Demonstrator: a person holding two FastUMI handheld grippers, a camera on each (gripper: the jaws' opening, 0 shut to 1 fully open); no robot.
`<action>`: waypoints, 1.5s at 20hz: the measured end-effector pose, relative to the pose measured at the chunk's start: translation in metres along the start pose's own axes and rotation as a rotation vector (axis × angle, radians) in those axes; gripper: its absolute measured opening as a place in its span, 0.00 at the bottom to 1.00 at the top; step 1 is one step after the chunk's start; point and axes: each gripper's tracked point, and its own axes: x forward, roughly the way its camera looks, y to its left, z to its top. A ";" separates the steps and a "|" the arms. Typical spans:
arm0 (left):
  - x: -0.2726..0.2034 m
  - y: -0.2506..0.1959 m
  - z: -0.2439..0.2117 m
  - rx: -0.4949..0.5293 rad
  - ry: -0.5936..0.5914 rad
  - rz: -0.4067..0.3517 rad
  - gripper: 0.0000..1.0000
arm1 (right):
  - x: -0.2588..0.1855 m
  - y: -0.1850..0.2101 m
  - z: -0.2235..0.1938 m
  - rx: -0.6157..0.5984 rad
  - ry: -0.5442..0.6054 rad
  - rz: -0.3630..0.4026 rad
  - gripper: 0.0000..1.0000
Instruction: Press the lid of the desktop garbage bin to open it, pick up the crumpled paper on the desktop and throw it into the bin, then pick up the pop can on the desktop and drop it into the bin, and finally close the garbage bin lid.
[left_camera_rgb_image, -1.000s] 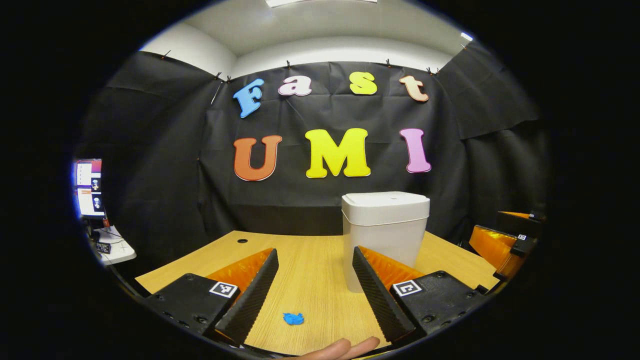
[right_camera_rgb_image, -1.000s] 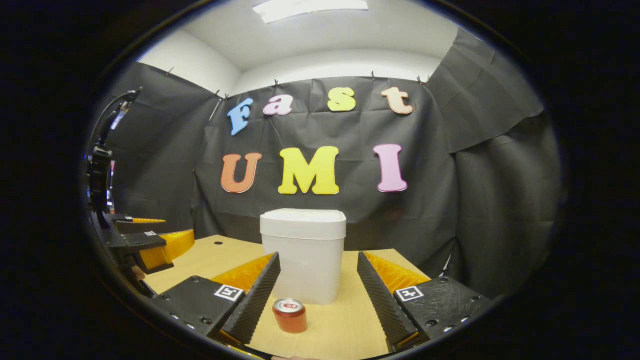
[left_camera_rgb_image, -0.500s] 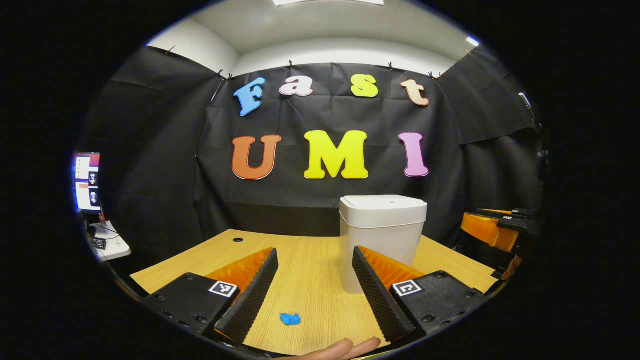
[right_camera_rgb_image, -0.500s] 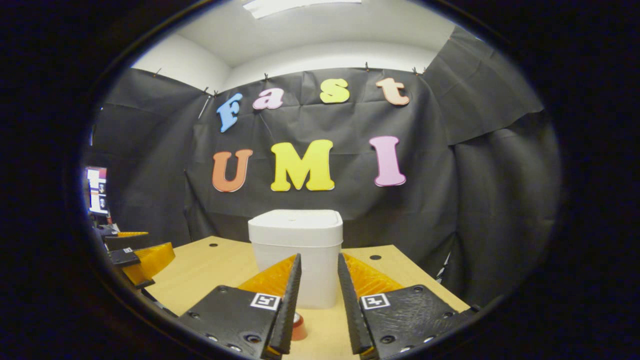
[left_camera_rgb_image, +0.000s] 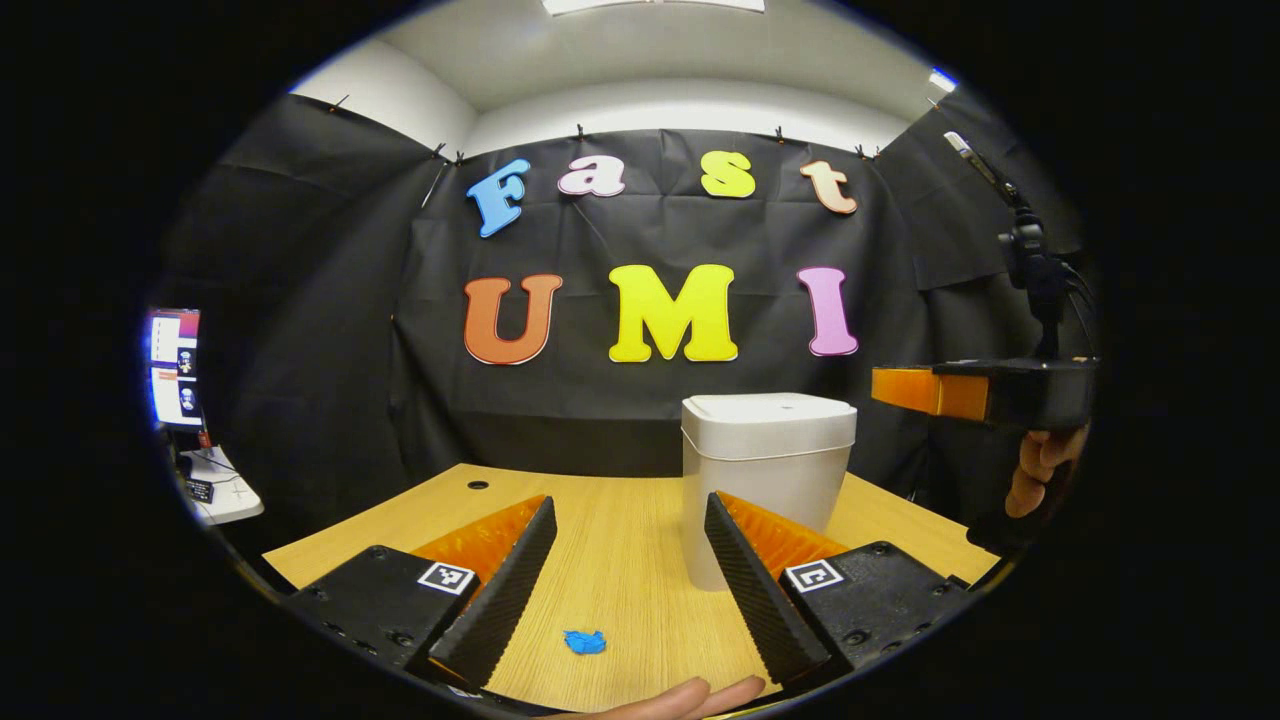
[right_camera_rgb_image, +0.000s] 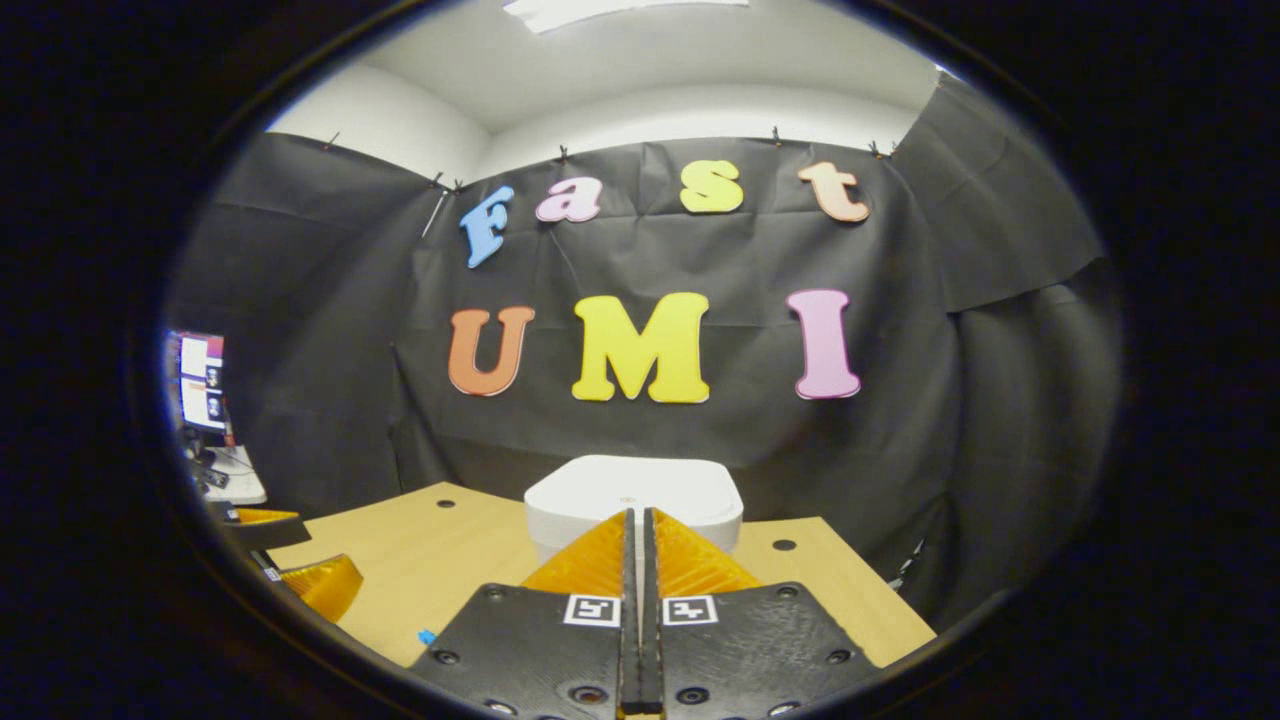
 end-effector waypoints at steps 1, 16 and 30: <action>0.000 0.001 0.000 0.002 -0.004 0.001 0.96 | 0.009 0.005 0.005 0.004 0.003 0.008 0.01; 0.009 0.024 -0.003 -0.019 -0.008 0.021 0.96 | 0.109 0.006 -0.039 -0.035 0.292 -0.077 0.01; 0.022 0.038 -0.015 -0.024 0.024 0.046 0.97 | 0.056 0.006 -0.049 -0.086 0.197 -0.091 0.01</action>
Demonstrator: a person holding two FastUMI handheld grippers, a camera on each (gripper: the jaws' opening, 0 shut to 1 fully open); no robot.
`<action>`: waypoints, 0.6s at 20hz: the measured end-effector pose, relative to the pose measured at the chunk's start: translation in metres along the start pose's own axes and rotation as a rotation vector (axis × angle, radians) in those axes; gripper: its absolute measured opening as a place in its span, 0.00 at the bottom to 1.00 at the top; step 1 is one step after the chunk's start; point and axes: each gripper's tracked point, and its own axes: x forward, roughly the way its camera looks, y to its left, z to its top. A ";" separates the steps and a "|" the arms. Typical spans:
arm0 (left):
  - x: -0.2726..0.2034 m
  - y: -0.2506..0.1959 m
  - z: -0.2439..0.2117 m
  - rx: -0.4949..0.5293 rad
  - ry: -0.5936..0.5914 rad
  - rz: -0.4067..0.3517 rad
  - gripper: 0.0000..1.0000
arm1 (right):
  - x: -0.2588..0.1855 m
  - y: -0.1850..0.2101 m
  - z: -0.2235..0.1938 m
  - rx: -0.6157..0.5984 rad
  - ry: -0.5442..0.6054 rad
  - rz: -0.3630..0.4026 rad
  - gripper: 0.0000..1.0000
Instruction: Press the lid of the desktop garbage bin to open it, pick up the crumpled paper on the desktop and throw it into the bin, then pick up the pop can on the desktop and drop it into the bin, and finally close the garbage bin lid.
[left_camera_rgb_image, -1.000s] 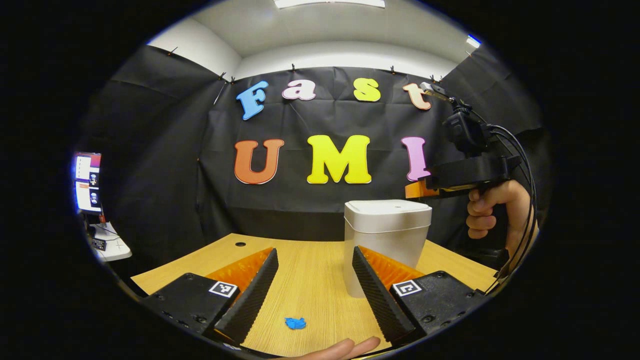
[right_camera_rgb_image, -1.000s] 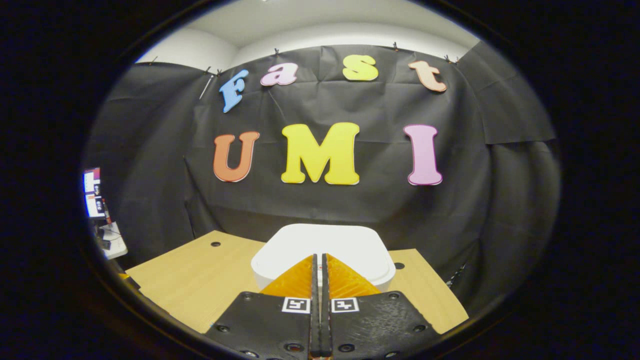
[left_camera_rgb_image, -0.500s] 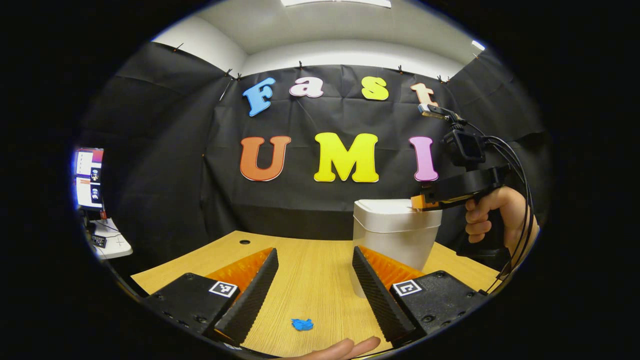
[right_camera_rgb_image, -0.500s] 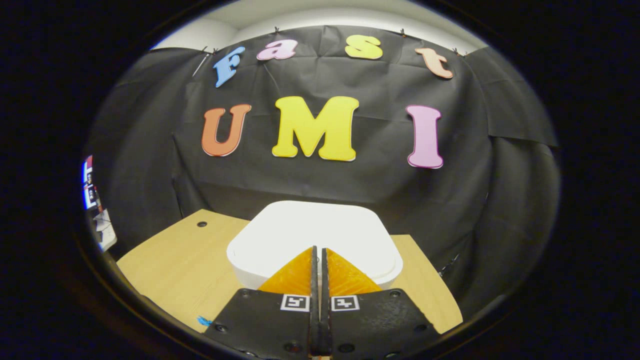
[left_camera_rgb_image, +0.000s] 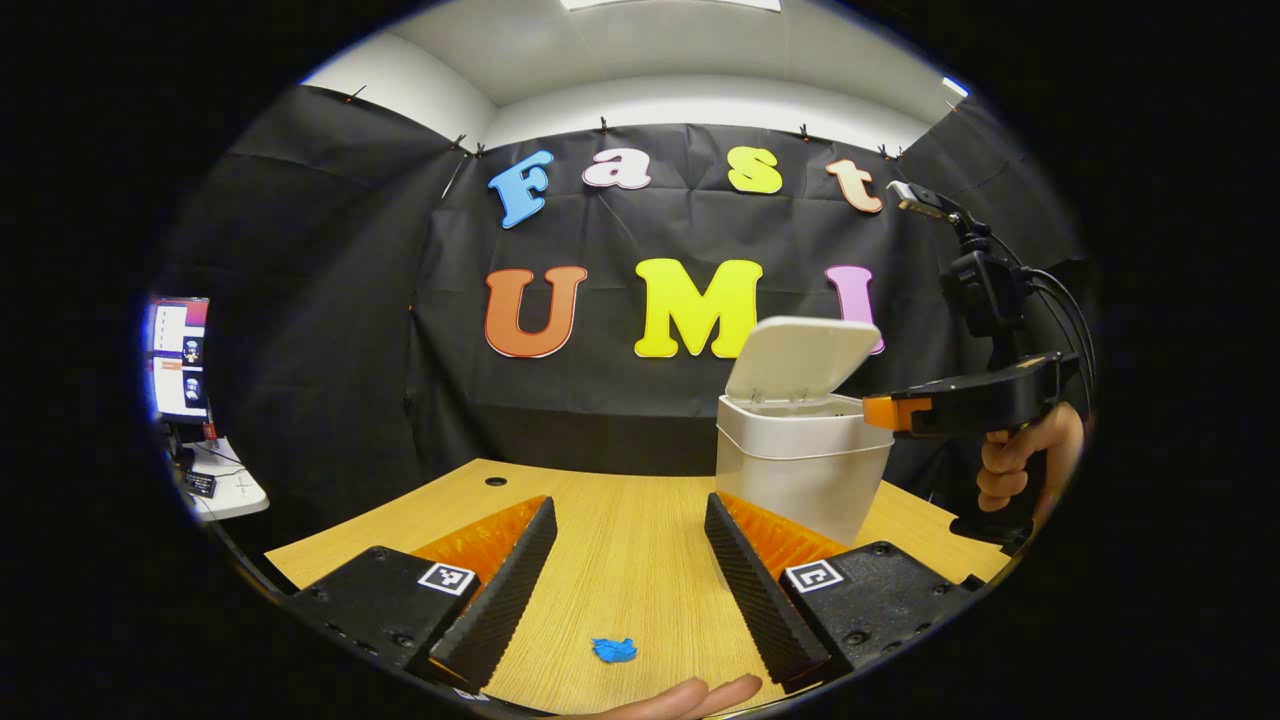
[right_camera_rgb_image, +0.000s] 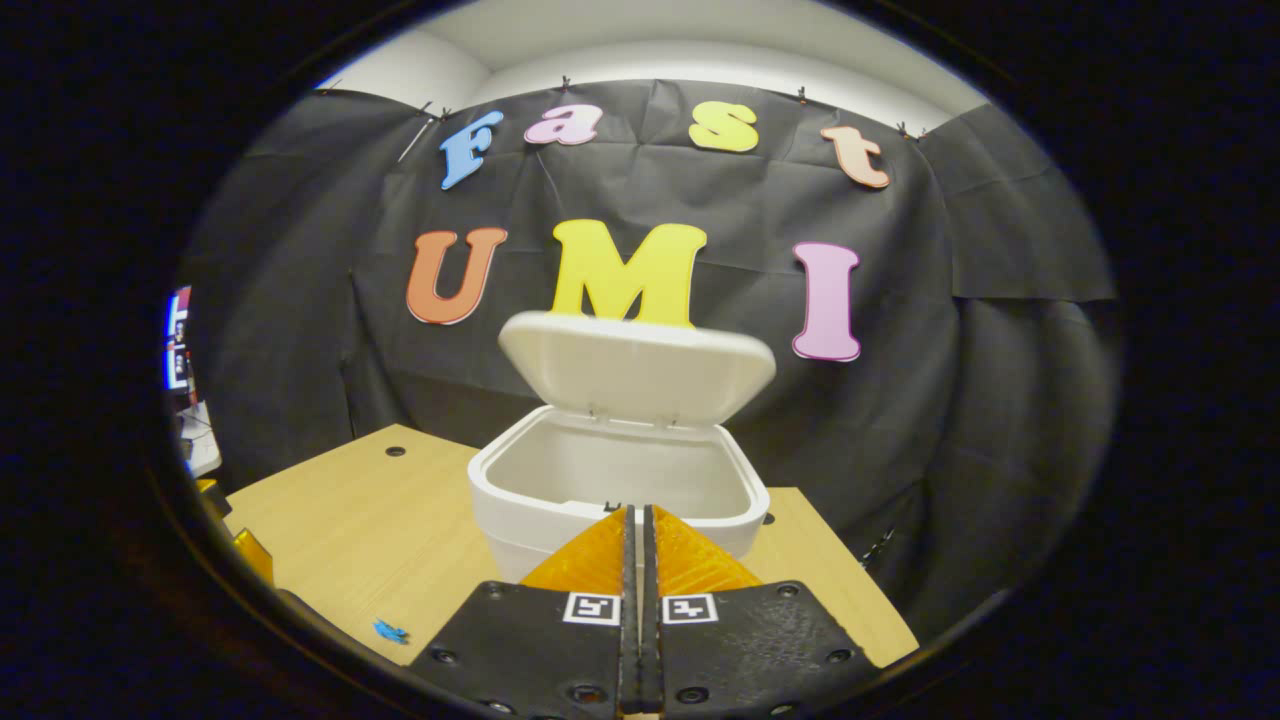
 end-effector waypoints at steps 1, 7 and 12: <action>0.002 0.000 -0.002 0.003 0.007 0.003 0.97 | -0.006 0.003 -0.001 -0.004 -0.014 0.010 0.01; 0.012 0.004 -0.015 -0.004 0.046 0.014 0.97 | -0.043 0.015 -0.014 0.019 -0.071 0.065 0.01; 0.026 0.005 -0.035 -0.028 0.109 0.004 0.96 | -0.068 0.004 -0.023 0.044 -0.116 0.078 0.01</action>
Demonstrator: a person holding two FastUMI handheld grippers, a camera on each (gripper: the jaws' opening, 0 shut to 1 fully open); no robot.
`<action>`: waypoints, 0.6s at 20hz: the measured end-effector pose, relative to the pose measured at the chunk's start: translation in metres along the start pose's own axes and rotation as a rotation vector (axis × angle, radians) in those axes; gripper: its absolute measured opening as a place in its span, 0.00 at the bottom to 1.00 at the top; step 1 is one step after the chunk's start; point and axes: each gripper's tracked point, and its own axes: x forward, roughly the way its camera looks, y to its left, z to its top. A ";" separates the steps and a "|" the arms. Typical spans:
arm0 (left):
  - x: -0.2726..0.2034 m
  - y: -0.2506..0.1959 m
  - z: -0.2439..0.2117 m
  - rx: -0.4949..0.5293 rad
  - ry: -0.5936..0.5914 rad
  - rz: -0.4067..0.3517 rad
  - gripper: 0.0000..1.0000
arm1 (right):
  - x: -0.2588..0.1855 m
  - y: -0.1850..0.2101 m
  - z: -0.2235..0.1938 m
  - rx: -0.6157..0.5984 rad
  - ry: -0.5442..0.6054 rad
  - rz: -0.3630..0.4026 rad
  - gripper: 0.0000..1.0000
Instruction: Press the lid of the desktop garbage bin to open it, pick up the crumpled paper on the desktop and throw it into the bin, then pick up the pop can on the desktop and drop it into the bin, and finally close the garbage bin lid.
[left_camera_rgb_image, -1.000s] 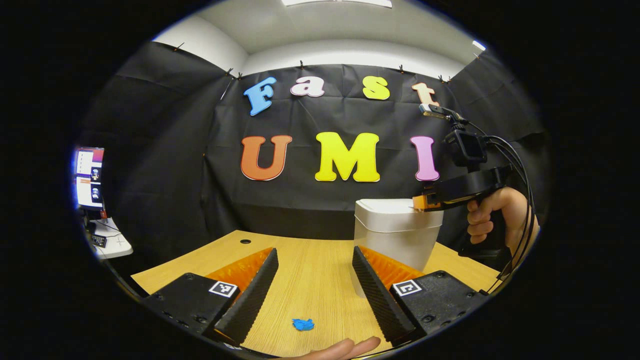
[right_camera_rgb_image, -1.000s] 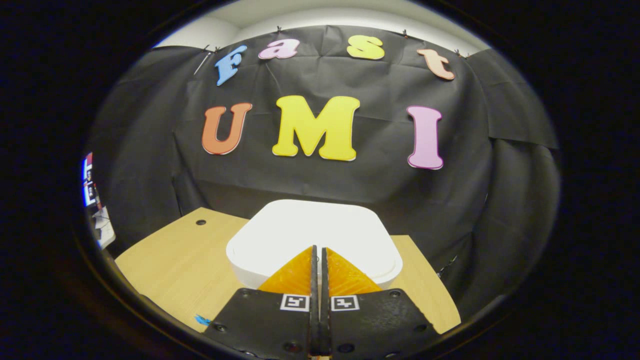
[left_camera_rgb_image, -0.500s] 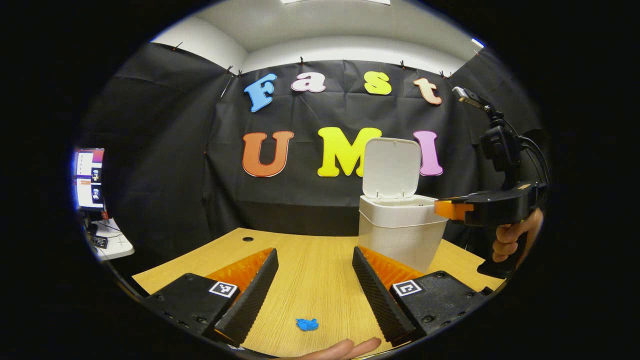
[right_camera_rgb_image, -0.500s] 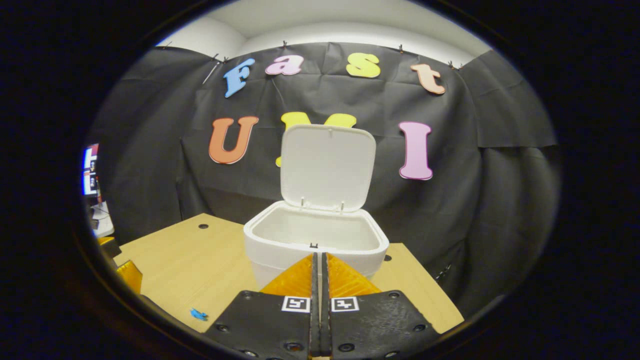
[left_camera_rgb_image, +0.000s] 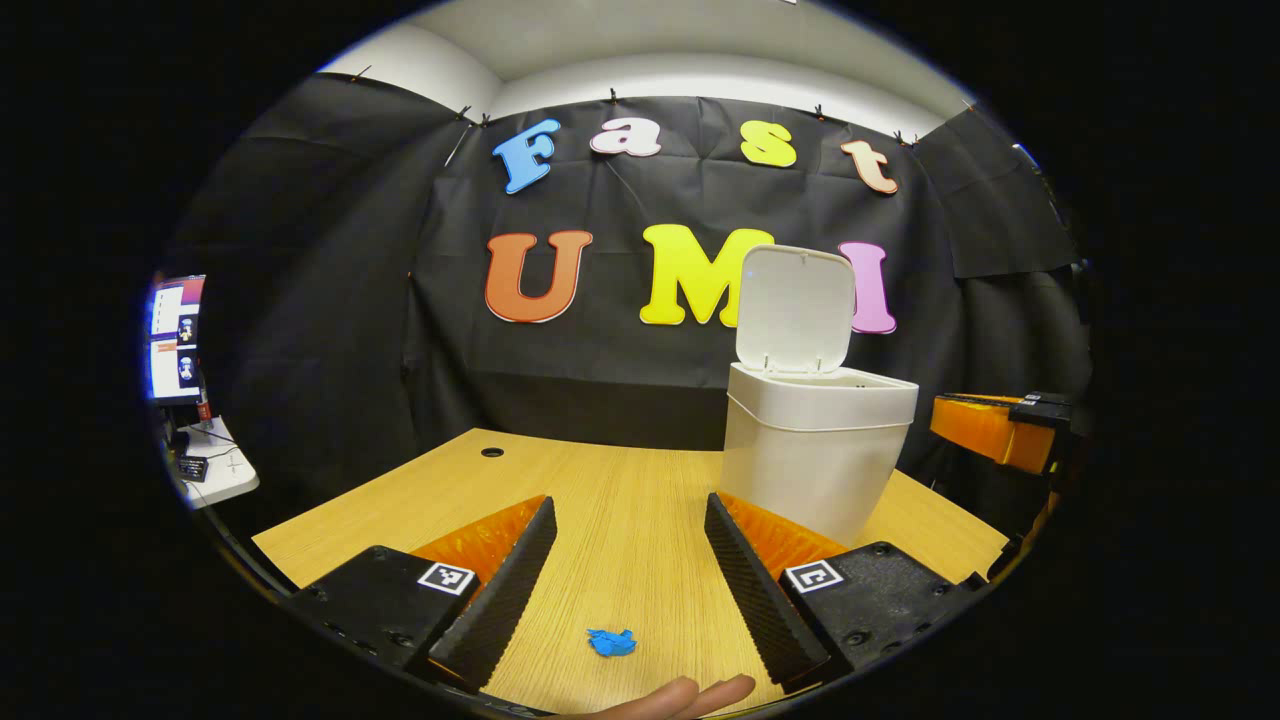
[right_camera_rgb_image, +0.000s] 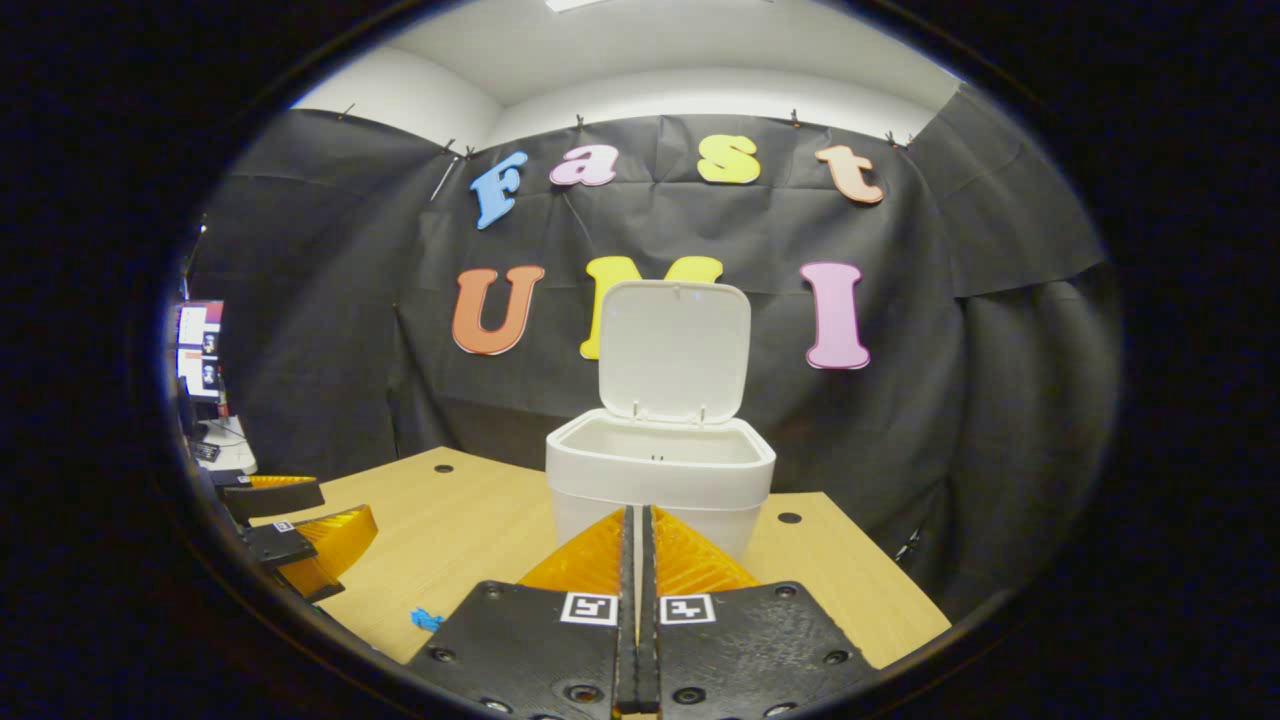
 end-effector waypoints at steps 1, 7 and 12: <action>0.005 0.000 -0.008 -0.002 0.027 -0.002 0.96 | -0.006 -0.003 -0.001 0.007 -0.008 0.000 0.00; 0.025 -0.010 -0.065 0.024 0.205 0.007 0.97 | -0.028 -0.008 -0.019 0.032 -0.028 0.048 0.24; 0.025 -0.005 -0.116 -0.002 0.349 0.000 0.97 | -0.041 -0.029 -0.022 0.021 -0.056 0.011 0.63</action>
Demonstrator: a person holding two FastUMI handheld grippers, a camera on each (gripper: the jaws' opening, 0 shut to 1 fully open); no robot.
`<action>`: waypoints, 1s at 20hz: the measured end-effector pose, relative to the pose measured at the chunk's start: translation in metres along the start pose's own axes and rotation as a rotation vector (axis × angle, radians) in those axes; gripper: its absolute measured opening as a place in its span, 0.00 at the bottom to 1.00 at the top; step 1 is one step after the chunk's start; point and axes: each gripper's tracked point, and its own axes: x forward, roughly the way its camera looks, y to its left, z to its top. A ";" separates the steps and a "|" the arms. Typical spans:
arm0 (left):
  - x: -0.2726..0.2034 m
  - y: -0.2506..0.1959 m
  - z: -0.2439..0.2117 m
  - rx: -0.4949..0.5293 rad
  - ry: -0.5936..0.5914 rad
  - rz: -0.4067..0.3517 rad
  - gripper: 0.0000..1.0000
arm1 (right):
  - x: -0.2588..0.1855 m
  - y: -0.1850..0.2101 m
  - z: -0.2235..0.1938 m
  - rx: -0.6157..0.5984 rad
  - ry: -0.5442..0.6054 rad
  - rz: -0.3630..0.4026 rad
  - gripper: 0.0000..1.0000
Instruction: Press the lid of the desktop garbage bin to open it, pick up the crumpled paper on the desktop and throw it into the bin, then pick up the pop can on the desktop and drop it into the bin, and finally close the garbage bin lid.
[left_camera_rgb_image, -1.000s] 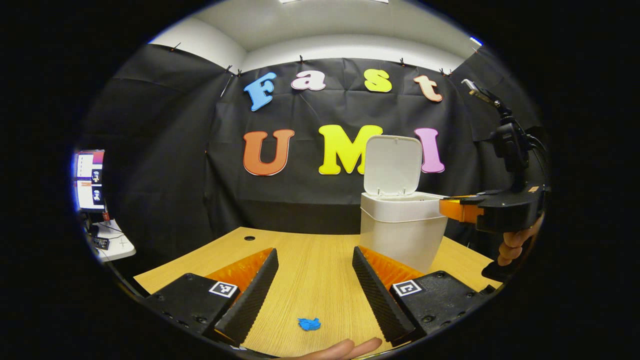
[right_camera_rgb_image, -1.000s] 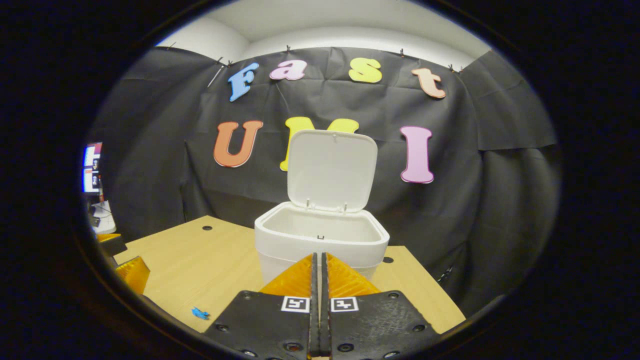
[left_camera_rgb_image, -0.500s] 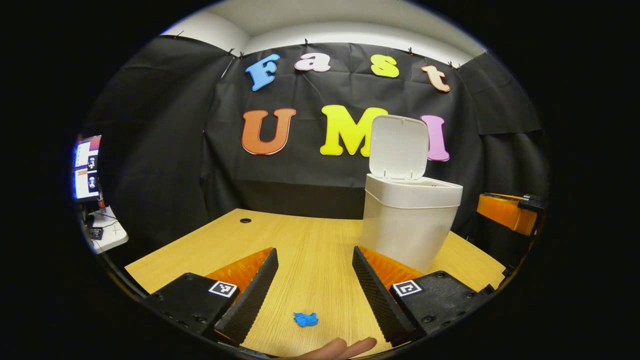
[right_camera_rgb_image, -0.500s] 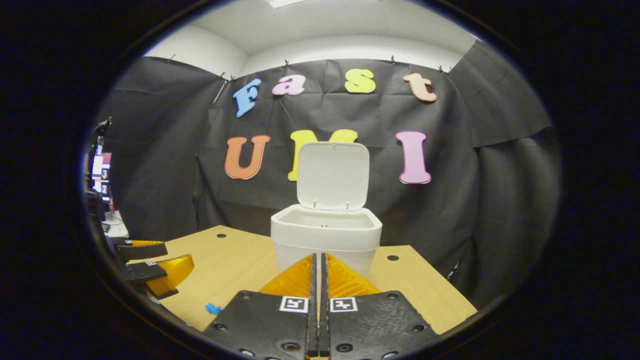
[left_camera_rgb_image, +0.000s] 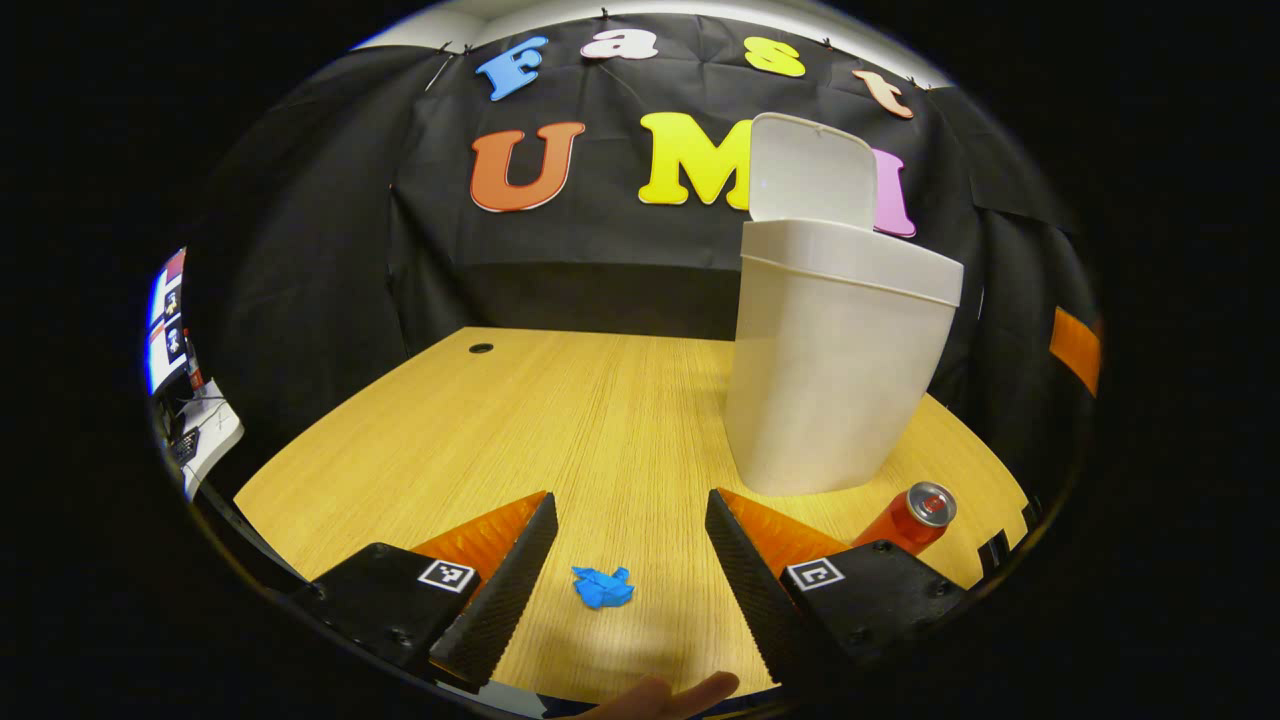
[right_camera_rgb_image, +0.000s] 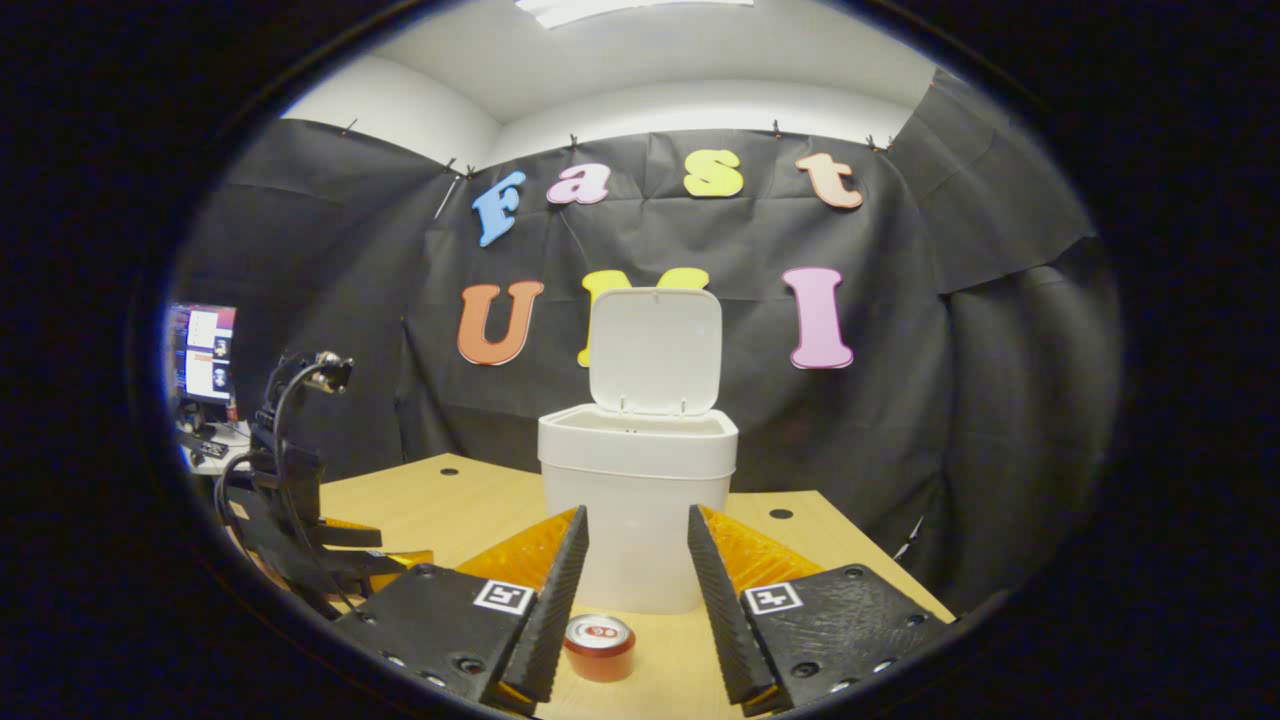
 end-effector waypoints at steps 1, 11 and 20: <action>0.001 0.000 -0.011 0.009 0.029 -0.006 0.97 | -0.003 -0.001 0.000 0.011 -0.006 0.000 0.68; 0.029 0.001 -0.076 0.042 0.216 -0.055 0.95 | -0.007 0.005 -0.011 -0.061 -0.004 0.008 0.90; 0.031 0.010 -0.084 -0.010 0.226 -0.042 0.81 | -0.001 -0.001 -0.024 -0.091 0.036 -0.021 0.95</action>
